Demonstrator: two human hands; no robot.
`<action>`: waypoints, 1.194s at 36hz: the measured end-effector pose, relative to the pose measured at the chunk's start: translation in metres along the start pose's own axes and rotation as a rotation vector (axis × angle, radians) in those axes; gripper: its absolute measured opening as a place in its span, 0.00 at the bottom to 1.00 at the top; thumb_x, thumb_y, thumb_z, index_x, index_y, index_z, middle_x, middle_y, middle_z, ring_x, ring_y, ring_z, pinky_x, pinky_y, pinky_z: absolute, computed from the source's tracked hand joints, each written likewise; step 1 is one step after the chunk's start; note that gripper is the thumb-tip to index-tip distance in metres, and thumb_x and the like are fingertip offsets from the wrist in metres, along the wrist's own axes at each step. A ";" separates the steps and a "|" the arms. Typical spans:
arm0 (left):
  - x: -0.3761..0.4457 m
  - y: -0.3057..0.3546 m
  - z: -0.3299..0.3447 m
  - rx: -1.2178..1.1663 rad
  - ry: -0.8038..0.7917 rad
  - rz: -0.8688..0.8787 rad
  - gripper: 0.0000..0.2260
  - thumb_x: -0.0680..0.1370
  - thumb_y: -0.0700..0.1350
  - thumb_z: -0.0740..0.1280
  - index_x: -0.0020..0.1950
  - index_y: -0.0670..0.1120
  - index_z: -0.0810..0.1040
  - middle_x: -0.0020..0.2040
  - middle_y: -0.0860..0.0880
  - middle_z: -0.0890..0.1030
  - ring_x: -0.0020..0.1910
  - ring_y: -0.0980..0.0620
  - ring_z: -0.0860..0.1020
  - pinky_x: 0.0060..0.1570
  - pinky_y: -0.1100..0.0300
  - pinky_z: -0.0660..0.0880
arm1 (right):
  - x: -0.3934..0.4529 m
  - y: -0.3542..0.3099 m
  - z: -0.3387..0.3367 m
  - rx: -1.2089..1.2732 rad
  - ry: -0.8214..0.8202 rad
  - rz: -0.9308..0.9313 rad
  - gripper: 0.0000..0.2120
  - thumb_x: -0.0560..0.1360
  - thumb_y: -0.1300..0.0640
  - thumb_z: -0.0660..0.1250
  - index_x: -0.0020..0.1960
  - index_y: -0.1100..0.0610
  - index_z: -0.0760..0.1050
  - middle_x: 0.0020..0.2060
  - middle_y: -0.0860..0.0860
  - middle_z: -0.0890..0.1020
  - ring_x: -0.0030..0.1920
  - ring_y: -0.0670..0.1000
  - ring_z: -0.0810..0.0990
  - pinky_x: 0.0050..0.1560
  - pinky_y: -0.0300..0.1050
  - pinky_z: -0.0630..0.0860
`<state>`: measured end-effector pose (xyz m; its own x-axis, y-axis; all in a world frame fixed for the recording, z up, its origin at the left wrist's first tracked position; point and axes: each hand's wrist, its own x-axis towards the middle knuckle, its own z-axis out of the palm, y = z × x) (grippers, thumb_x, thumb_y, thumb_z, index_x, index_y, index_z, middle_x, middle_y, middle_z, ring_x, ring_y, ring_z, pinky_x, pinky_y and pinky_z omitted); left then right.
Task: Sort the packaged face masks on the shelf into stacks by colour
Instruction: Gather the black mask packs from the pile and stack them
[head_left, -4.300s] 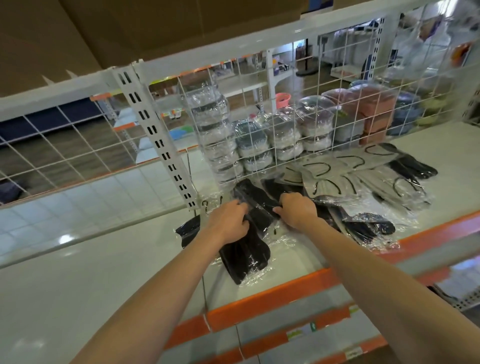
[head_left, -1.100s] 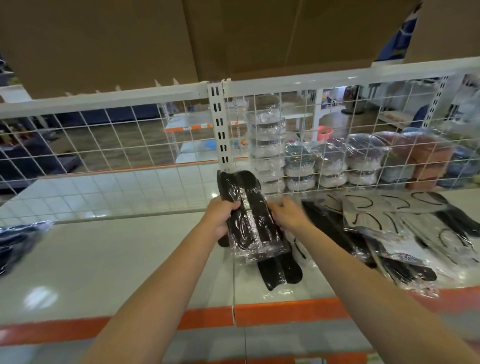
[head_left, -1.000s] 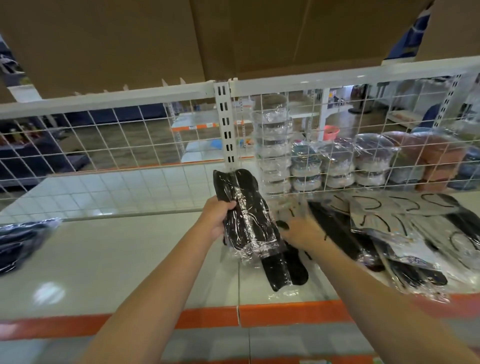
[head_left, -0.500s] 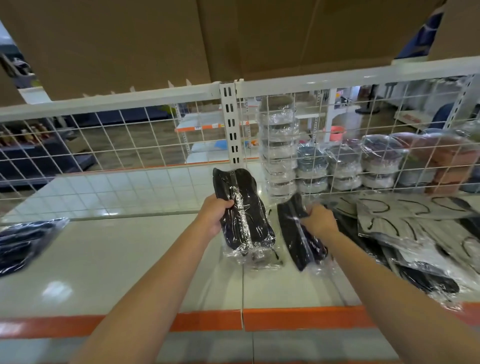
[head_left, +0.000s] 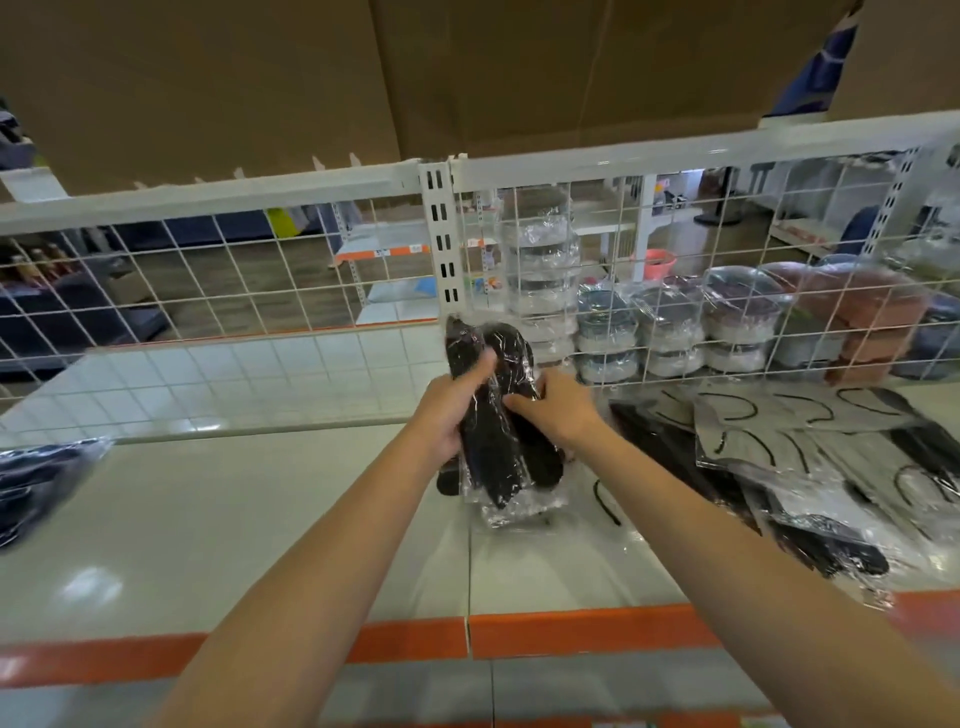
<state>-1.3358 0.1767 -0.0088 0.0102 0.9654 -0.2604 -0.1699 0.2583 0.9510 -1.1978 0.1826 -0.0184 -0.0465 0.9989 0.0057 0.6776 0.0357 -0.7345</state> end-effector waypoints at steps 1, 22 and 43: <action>0.001 -0.002 -0.004 0.077 0.048 0.043 0.11 0.76 0.46 0.69 0.54 0.41 0.79 0.48 0.42 0.83 0.51 0.41 0.81 0.53 0.50 0.77 | 0.003 0.002 0.006 0.016 0.023 0.016 0.16 0.73 0.47 0.69 0.47 0.57 0.68 0.47 0.55 0.76 0.46 0.52 0.75 0.39 0.35 0.69; -0.036 -0.060 -0.106 0.218 0.238 0.257 0.14 0.71 0.40 0.73 0.55 0.46 0.77 0.50 0.48 0.82 0.50 0.51 0.80 0.46 0.62 0.78 | -0.010 0.008 0.104 0.396 -0.391 0.026 0.11 0.71 0.65 0.70 0.52 0.64 0.75 0.44 0.56 0.80 0.48 0.55 0.79 0.51 0.47 0.75; -0.022 0.006 -0.120 -0.681 0.333 0.208 0.16 0.76 0.32 0.64 0.64 0.35 0.72 0.59 0.38 0.78 0.52 0.42 0.79 0.55 0.48 0.75 | -0.002 -0.066 0.085 1.031 -0.339 0.111 0.08 0.74 0.66 0.67 0.49 0.55 0.73 0.46 0.50 0.80 0.48 0.48 0.77 0.46 0.41 0.72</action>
<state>-1.4555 0.1524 -0.0173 -0.3653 0.9028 -0.2271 -0.7040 -0.1082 0.7019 -1.3048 0.1758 -0.0277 -0.3298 0.9291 -0.1672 -0.2430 -0.2547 -0.9360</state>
